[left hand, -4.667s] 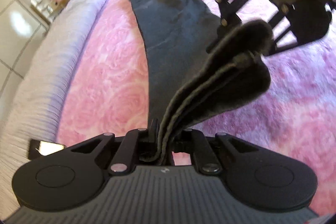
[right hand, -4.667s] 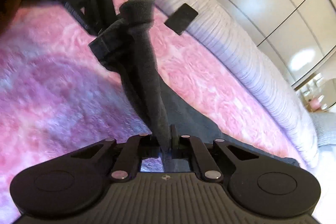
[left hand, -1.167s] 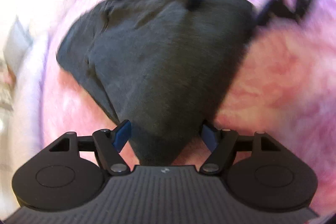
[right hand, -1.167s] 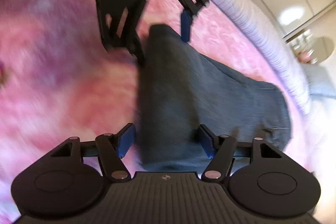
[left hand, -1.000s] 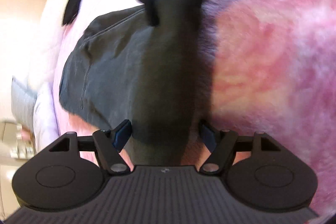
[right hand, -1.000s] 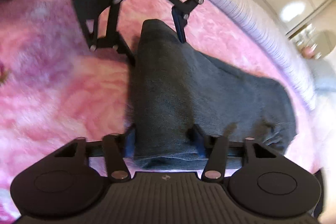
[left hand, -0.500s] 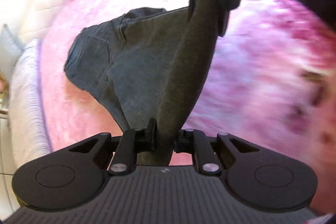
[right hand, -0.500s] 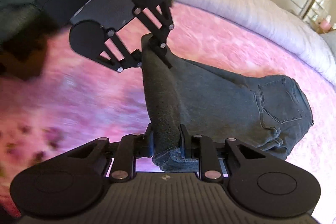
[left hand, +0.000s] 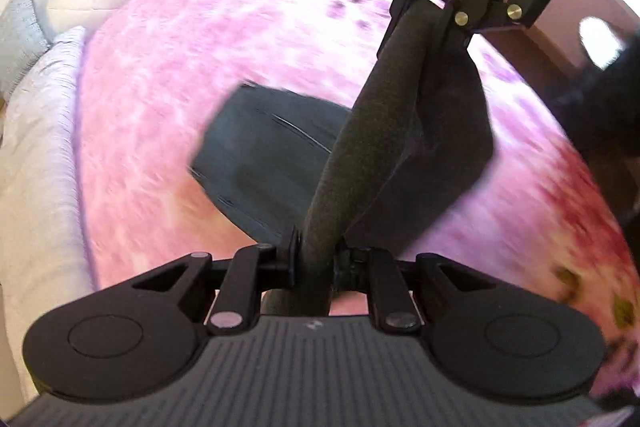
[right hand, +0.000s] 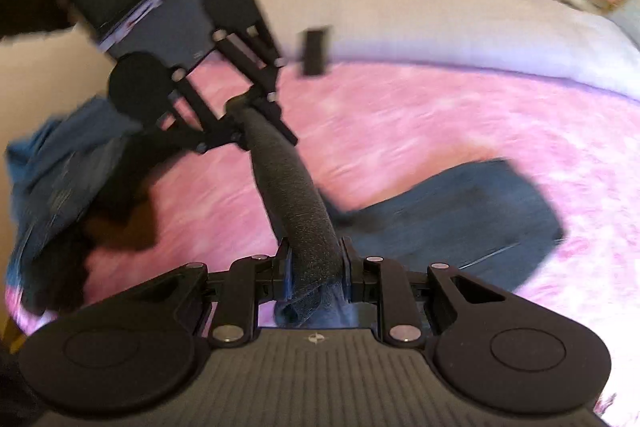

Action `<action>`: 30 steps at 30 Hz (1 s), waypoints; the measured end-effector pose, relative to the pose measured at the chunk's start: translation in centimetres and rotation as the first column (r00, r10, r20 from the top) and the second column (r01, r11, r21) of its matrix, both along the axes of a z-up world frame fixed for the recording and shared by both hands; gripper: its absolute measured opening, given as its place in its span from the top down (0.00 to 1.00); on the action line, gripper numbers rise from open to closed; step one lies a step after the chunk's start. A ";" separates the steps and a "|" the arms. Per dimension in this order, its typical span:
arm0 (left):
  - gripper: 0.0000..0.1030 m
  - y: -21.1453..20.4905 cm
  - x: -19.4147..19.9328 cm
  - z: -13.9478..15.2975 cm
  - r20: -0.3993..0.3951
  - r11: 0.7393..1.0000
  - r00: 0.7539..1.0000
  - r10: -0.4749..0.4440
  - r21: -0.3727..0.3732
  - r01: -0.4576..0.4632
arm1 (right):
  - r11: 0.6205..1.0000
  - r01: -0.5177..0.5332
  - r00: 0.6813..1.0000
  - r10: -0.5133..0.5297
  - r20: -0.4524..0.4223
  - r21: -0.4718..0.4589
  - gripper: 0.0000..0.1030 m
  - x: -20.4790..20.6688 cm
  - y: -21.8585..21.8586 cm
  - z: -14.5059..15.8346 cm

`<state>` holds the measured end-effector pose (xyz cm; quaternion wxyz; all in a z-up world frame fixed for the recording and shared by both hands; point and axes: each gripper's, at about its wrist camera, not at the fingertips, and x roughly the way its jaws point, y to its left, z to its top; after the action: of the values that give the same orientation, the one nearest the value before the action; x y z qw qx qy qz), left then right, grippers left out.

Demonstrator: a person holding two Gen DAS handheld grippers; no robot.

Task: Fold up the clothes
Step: 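Lower the folded jeans onto the bed and open the right gripper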

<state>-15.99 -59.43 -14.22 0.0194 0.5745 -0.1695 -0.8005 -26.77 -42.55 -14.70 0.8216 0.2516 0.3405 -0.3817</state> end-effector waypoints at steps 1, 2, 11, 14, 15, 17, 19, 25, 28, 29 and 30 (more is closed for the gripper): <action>0.87 -1.6 -2.0 -0.3 0.006 1.000 1.000 0.010 0.000 -0.010 | 1.000 0.019 1.000 -0.019 0.015 0.000 0.79 -1.9 -1.9 0.0; 0.87 -3.4 -4.1 -1.0 0.014 1.000 1.000 0.024 0.010 -0.024 | 0.999 0.038 0.999 -0.038 0.030 0.001 0.79 -3.8 -3.7 0.0; 0.84 -17.2 -15.6 -10.5 0.133 0.969 0.975 0.175 0.152 -0.195 | 0.971 0.105 0.976 -0.142 0.167 0.214 0.79 -18.2 -20.7 -8.8; 0.75 -20.3 -17.1 -14.3 0.175 0.945 0.949 0.264 0.152 -0.291 | 0.943 0.145 0.957 -0.210 0.198 0.298 0.76 -20.3 -24.7 -12.8; 0.70 -21.0 -17.2 -15.3 0.181 0.933 0.939 0.293 0.159 -0.321 | 0.928 0.182 0.945 -0.256 0.203 0.325 0.74 -21.1 -25.9 -14.3; 0.60 -22.3 -16.8 -16.7 0.170 0.904 0.918 0.358 0.182 -0.386 | 0.896 0.257 0.921 -0.340 0.188 0.362 0.70 -22.3 -27.4 -16.8; 0.59 -22.9 -15.6 -16.3 0.133 0.872 0.899 0.416 0.221 -0.436 | 0.874 0.307 0.906 -0.390 0.167 0.375 0.57 -23.0 -27.5 -18.4; 0.45 -23.8 -10.0 -13.4 0.024 0.732 0.782 0.622 0.336 -0.593 | 0.786 0.413 0.796 -0.557 0.238 0.460 0.48 -24.8 -23.2 -18.8; 0.45 -23.7 -8.1 -12.8 0.000 0.666 0.727 0.686 0.401 -0.629 | 0.760 0.397 0.753 -0.590 0.290 0.515 0.48 -23.8 -21.5 -18.7; 0.45 -23.8 -8.2 -13.3 0.002 0.663 0.724 0.690 0.400 -0.633 | 0.759 0.391 0.751 -0.590 0.297 0.520 0.48 -23.1 -21.4 -18.8; 0.45 -23.9 -8.4 -13.8 0.004 0.659 0.720 0.694 0.399 -0.638 | 0.757 0.395 0.753 -0.591 0.290 0.521 0.48 -22.5 -21.6 -19.1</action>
<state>-24.41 -83.35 -28.01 0.2149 0.5275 0.2103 -0.7945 -49.28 -64.14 -33.76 0.6655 0.5870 0.1411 -0.4388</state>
